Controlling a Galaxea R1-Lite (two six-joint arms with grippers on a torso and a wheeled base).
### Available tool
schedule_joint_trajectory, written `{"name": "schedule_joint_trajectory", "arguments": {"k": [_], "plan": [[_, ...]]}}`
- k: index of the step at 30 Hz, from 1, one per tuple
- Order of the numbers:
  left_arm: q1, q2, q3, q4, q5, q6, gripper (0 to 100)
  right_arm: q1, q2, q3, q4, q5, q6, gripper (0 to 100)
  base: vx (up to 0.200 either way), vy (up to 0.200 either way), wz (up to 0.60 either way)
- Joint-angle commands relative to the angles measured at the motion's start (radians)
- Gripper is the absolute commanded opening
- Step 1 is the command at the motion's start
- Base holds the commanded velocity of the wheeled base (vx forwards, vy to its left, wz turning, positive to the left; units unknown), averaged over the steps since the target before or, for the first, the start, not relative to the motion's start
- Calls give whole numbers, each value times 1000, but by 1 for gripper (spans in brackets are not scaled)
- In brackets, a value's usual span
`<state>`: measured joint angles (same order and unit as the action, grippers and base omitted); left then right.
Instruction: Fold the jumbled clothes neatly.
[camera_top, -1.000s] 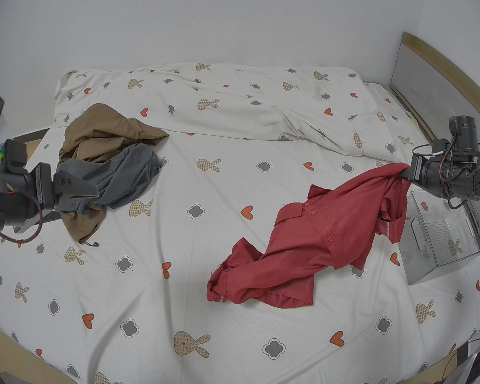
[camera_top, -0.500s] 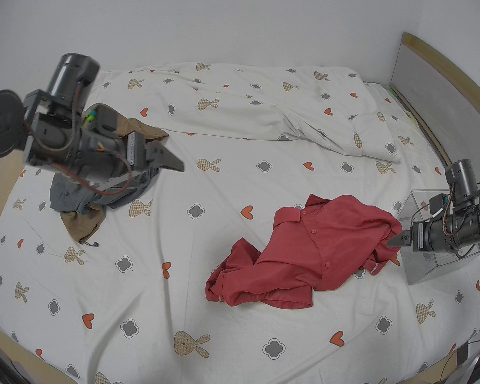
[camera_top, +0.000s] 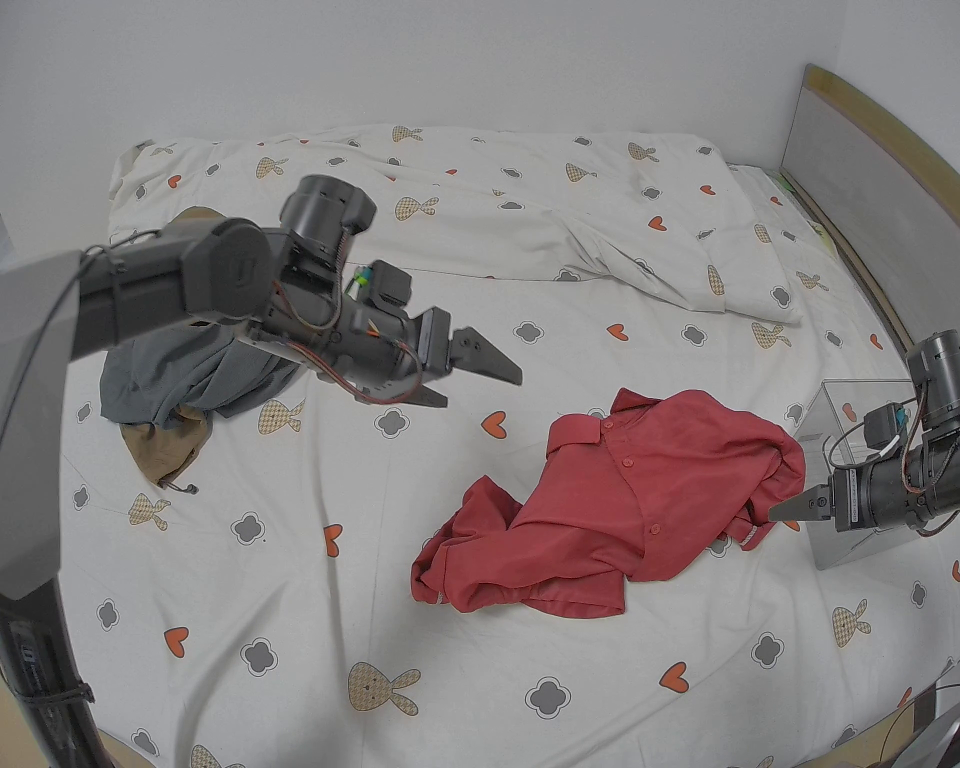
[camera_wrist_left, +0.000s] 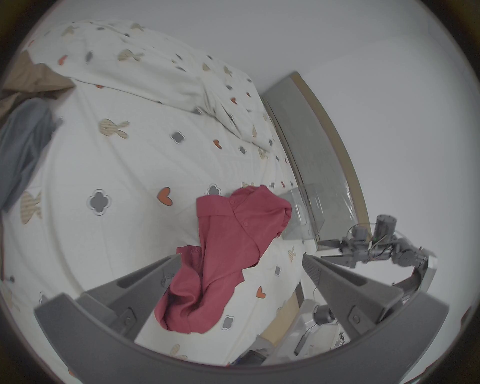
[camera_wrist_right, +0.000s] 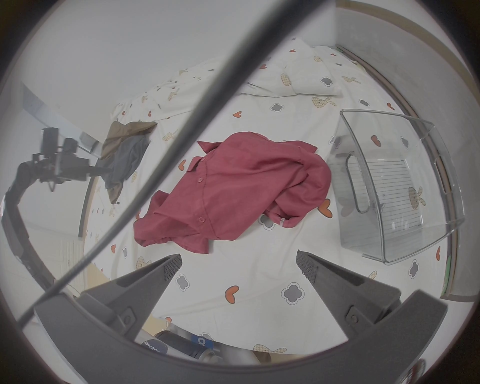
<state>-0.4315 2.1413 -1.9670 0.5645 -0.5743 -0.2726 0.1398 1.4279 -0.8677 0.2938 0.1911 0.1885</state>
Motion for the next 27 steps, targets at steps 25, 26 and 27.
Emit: {"name": "schedule_joint_trajectory", "arguments": {"k": [25, 26, 27], "plan": [[-158, 368, -33, 45, -15, 29, 0, 69, -195, 90, 2, 7, 2, 100, 0, 0, 0], [-158, 370, -33, 46, -15, 29, 0, 69, -195, 91, 2, 7, 2, 100, 0, 0, 0], [-156, 370, -33, 48, -15, 29, 0, 69, -195, 93, 2, 7, 2, 100, 0, 0, 0]]}}
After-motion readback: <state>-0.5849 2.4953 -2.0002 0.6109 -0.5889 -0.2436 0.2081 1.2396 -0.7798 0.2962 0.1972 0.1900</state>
